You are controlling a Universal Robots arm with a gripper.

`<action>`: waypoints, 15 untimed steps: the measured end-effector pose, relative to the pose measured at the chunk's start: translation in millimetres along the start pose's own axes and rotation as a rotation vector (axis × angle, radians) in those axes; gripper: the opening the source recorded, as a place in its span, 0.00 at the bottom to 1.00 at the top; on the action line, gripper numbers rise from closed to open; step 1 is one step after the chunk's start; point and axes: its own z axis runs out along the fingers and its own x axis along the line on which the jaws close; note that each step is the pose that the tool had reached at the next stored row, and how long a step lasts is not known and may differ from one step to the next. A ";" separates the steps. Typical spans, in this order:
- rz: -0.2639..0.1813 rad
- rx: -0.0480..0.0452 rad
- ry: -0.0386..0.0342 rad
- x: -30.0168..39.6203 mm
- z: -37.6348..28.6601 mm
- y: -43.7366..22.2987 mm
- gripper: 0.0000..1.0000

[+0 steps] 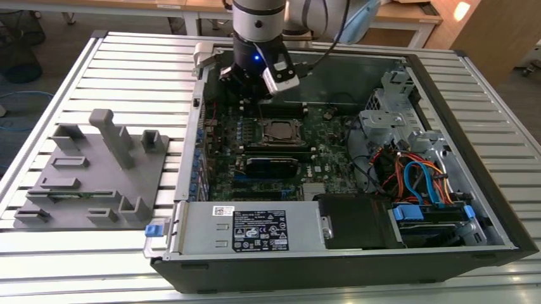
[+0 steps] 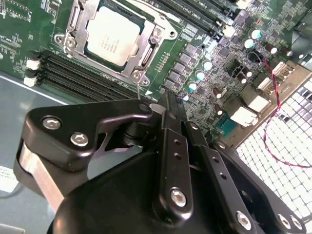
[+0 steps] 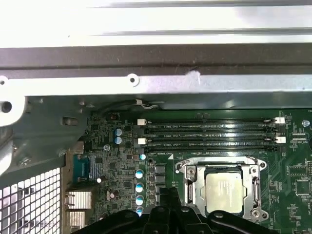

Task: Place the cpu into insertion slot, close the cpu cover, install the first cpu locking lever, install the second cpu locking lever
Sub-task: 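Install the first cpu locking lever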

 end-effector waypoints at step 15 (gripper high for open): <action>-0.004 -0.0004 0.0002 4.3 -5.2 13.9 0.10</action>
